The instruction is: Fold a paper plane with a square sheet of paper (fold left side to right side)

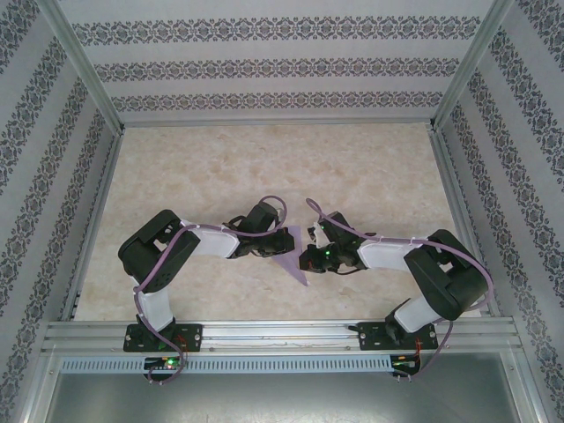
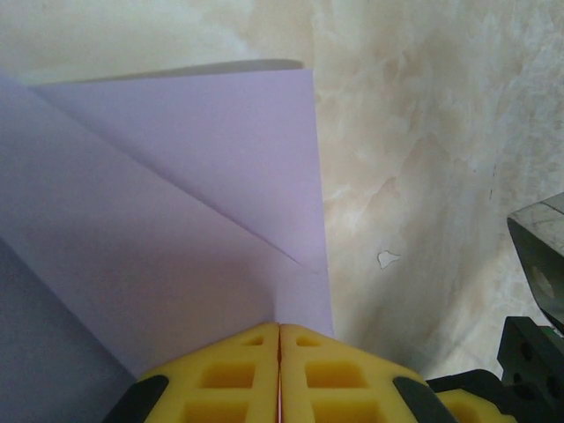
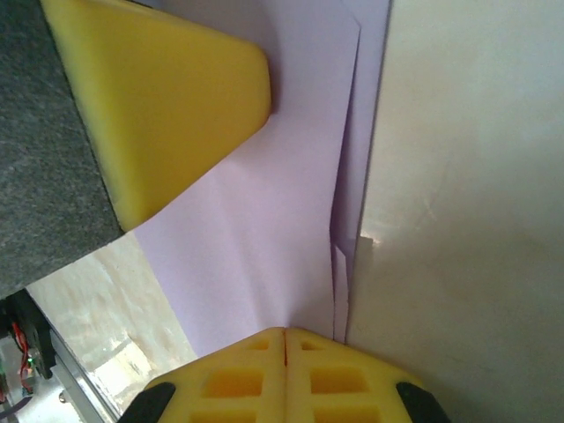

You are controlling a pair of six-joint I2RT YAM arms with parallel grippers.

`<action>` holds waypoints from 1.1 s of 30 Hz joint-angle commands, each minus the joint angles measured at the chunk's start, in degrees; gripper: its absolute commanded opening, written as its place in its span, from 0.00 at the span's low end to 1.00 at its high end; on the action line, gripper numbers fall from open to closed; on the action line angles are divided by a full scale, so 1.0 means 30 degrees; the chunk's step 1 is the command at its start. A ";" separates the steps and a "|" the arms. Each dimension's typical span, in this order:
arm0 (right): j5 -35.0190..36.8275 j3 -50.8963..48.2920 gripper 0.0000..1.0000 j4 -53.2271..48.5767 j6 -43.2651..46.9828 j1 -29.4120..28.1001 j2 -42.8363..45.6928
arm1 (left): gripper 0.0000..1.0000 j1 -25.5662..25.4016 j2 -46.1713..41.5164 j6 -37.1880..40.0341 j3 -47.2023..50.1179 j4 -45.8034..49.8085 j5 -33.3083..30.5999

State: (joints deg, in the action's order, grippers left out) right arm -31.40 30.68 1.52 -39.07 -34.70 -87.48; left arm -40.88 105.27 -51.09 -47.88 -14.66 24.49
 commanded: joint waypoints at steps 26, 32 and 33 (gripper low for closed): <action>0.6386 0.0922 0.00 -0.5573 0.2227 -0.1269 -0.1418 | 0.07 -0.0259 -0.2178 0.0794 0.1128 -0.1169 0.1067; 0.6814 0.0936 0.00 -0.5849 0.2296 -0.1455 -0.1571 | 0.07 -0.0288 -0.0977 0.0765 0.0552 -0.1502 0.1099; 0.6938 0.0959 0.00 -0.5938 0.2300 -0.1469 -0.1572 | 0.07 -0.0282 -0.0861 0.0843 0.0444 -0.1402 0.0945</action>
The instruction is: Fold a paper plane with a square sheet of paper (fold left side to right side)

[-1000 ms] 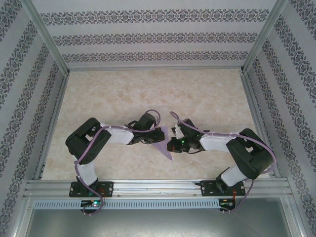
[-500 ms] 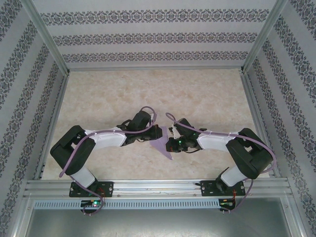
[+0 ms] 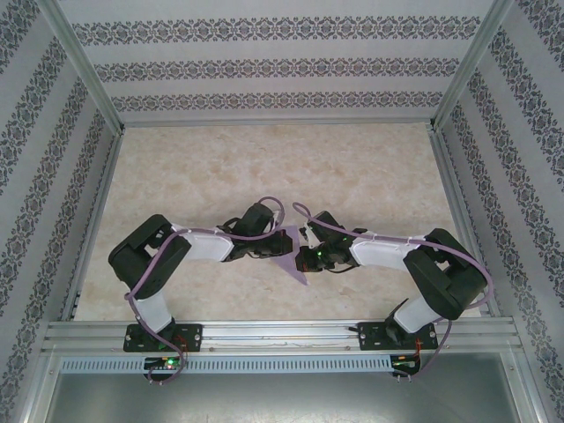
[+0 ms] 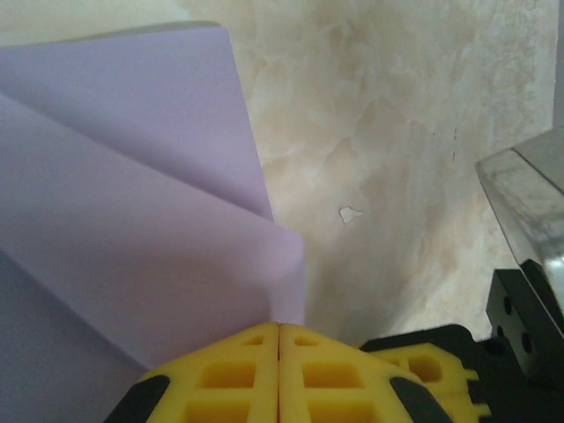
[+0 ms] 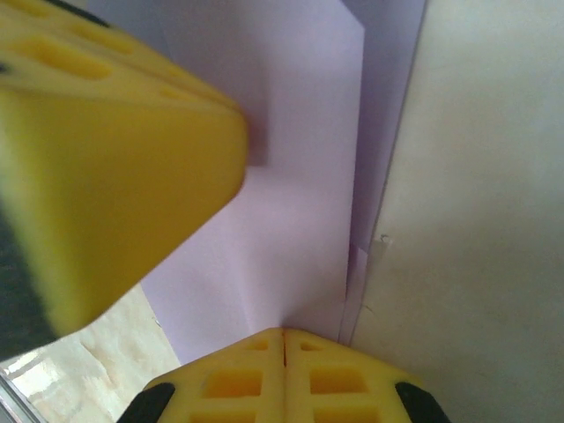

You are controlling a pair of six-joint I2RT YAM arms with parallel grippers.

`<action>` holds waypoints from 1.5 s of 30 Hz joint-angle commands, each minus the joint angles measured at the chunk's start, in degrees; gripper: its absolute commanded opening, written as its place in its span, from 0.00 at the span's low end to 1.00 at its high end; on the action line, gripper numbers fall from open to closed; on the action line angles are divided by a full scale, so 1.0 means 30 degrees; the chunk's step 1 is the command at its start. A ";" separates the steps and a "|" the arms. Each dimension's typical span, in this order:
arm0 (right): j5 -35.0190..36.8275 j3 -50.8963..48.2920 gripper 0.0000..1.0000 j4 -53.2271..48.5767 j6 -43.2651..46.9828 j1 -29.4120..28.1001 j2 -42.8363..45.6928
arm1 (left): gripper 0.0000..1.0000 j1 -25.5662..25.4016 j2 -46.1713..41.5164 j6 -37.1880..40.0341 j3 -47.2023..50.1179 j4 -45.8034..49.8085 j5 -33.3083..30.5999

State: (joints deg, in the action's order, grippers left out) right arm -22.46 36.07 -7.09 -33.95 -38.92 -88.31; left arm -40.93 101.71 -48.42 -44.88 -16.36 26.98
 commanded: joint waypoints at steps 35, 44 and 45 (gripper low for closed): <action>0.6430 0.0411 0.00 -0.5820 0.1035 -0.1444 -0.2233 | 0.08 0.4208 0.1804 0.2083 -0.1317 0.1501 -0.0303; 0.6527 0.0221 0.00 -0.5733 0.0895 -0.1442 -0.1884 | 0.08 0.5763 0.2577 0.3322 -0.2632 0.2787 -0.0118; 0.6516 0.0221 0.00 -0.5692 0.0918 -0.1457 -0.1859 | 0.08 0.5884 0.2593 0.3488 -0.2788 0.2990 -0.0095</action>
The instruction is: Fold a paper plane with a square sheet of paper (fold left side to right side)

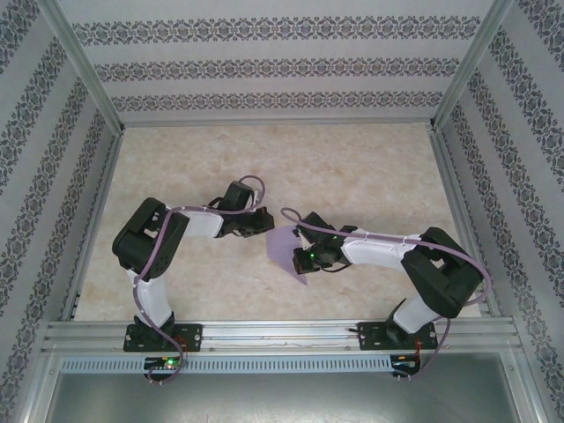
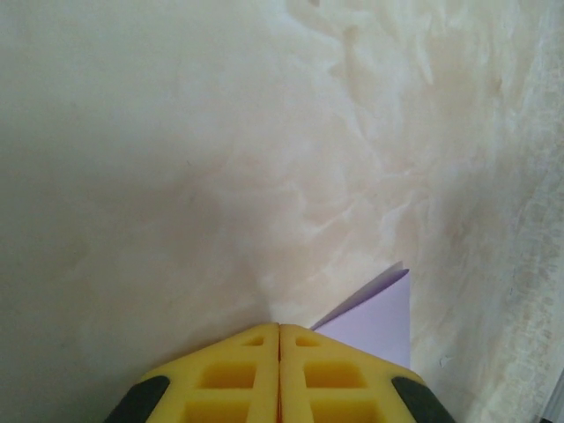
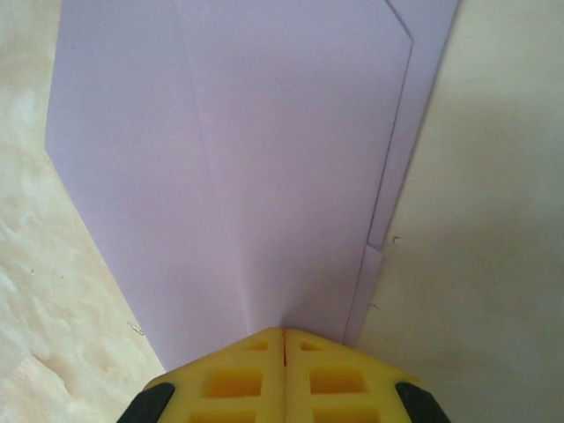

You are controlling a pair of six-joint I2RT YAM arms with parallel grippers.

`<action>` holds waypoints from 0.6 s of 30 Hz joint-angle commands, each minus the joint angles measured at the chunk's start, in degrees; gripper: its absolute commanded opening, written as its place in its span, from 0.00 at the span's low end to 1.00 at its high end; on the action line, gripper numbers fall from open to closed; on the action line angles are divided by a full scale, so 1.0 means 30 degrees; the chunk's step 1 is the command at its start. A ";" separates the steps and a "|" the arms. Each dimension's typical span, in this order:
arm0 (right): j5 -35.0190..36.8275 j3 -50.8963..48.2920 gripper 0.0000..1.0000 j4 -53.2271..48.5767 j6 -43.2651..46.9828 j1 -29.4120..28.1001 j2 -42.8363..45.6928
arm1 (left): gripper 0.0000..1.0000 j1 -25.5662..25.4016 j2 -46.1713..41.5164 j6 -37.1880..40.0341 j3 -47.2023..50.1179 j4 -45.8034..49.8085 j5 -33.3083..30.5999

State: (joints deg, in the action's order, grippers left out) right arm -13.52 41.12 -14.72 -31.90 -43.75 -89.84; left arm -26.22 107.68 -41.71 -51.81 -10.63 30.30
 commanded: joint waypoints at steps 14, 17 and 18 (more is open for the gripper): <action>0.2738 -0.2187 0.00 -0.1861 -0.0148 0.0536 -0.0420 | 0.08 0.0375 -0.5486 0.2453 0.0881 0.2808 -0.0764; 0.2489 -0.2251 0.00 -0.1663 -0.0119 0.0679 -0.0346 | 0.08 -0.0782 -0.5808 0.1492 0.1606 0.1408 0.0109; 0.2456 -0.2238 0.00 -0.1641 -0.0119 0.0722 -0.0367 | 0.08 -0.1211 -0.5691 0.1106 0.1758 0.0917 0.0269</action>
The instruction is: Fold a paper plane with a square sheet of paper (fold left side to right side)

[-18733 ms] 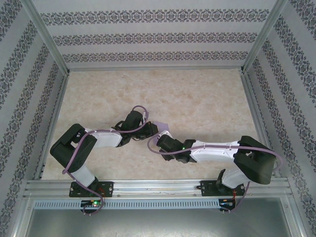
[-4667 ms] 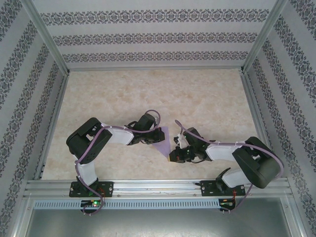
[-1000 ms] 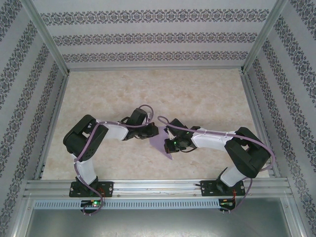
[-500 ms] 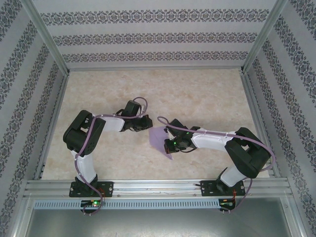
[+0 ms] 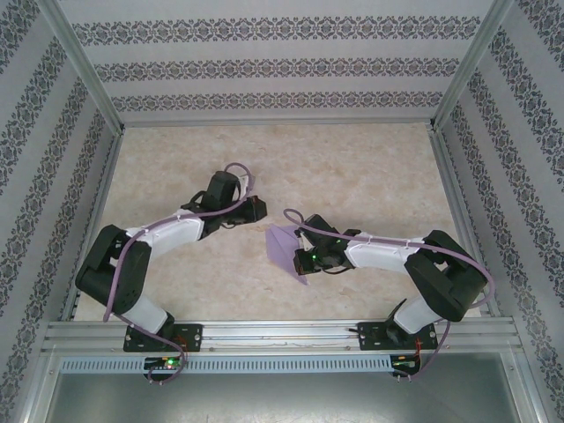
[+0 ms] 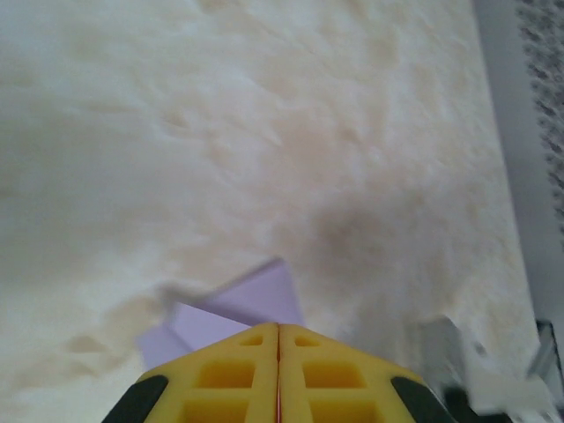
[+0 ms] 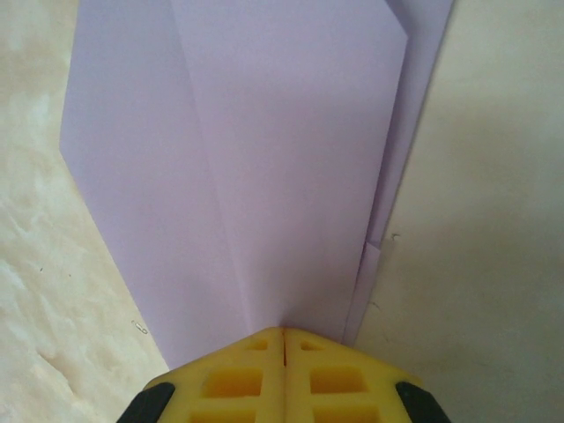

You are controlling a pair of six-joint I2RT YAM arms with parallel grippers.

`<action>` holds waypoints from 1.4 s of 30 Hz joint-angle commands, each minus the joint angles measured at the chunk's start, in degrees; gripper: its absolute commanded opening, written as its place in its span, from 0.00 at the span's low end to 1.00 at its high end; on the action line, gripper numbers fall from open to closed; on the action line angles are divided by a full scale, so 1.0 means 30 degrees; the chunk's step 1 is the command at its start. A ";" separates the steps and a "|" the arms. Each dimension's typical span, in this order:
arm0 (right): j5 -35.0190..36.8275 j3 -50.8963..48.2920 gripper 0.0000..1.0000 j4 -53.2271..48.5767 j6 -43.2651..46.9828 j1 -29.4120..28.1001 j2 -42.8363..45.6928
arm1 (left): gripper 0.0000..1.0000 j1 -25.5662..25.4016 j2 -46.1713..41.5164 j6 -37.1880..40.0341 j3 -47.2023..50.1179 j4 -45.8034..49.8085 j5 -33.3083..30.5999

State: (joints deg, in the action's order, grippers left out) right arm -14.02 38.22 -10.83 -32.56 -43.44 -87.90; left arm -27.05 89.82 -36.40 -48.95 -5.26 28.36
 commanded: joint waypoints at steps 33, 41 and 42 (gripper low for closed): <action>-0.2560 0.1080 0.04 -0.1508 0.0438 0.2013 0.1700 | 0.02 -0.2857 0.5419 -0.1305 0.1304 -0.1060 -0.1133; -0.5081 0.0240 0.00 0.0566 -0.0811 0.2471 0.2192 | 0.02 -0.2879 0.5064 -0.1284 0.1538 -0.1200 -0.1219; -0.5361 0.0066 0.00 0.1166 -0.1185 0.2440 0.1912 | 0.02 -0.2880 0.5038 -0.1280 0.1554 -0.1236 -0.1220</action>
State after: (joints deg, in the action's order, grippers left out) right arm -25.28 39.81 -11.97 -33.39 -36.12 -80.75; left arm -35.27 104.38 -40.14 -46.57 -13.37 28.53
